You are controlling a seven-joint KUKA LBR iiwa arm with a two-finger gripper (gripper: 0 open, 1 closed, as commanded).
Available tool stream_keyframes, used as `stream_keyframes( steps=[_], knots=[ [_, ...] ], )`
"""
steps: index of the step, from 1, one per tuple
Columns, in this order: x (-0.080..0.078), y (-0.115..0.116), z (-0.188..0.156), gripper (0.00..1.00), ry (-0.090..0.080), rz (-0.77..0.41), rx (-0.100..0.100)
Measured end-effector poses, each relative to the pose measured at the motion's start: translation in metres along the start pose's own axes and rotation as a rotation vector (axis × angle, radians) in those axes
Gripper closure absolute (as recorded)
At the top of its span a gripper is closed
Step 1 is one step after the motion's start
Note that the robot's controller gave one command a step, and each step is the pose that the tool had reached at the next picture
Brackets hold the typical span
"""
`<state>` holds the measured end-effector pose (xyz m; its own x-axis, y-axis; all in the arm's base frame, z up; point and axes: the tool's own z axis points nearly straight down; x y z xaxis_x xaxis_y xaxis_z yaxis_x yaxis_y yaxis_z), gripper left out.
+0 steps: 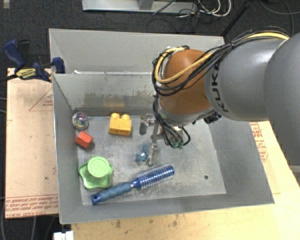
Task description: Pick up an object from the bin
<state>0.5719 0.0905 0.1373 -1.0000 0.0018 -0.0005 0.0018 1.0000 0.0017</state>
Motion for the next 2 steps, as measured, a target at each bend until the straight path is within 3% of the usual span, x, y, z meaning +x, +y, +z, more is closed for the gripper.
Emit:
stream_keyframes(
  steps=[1, 2],
  knots=[
    [0.0217, 0.0378, -0.0069, 0.0, 0.001, -0.128, 0.0],
    [0.0211, 0.0364, -0.0068, 1.0, 0.0, -0.126, 0.0]
  ],
)
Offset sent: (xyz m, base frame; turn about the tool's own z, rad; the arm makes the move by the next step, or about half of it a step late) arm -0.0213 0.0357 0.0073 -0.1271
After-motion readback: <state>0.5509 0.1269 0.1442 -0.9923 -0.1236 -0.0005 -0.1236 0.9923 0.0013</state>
